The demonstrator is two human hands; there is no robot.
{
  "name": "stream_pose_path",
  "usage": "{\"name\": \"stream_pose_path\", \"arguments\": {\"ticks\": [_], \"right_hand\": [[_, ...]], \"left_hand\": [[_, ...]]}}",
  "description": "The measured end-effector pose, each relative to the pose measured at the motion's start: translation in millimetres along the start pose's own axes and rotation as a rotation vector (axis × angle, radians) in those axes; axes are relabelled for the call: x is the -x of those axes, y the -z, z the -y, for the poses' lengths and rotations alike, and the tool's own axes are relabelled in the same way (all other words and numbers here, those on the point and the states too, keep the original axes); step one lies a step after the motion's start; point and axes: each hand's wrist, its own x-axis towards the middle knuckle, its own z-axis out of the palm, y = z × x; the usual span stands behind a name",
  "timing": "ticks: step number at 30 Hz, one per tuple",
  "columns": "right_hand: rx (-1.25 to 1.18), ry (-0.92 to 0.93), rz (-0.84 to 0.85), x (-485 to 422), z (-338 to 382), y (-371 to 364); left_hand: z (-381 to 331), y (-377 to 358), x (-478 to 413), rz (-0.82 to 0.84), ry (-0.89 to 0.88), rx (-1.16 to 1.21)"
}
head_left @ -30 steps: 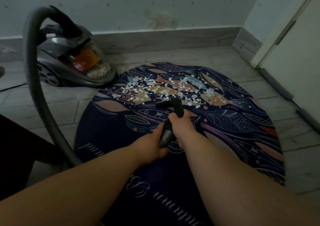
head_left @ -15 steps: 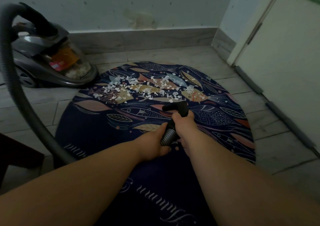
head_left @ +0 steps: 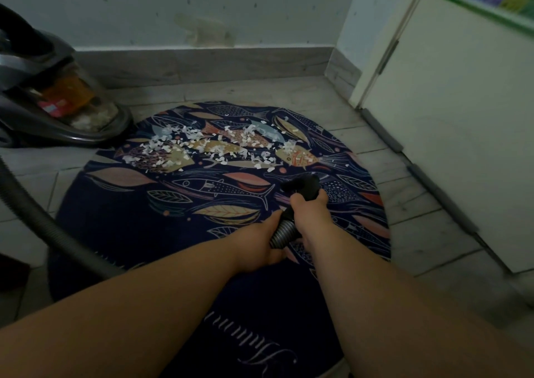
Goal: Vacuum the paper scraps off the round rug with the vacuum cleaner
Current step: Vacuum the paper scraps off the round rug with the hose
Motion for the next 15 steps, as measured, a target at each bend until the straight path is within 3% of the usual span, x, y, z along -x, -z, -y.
{"name": "stream_pose_path", "arguments": {"ticks": [15], "right_hand": [[-0.028, 0.044, -0.017, -25, -1, 22]], "left_hand": [[-11, -9, -31, -0.02, 0.008, 0.019]]}}
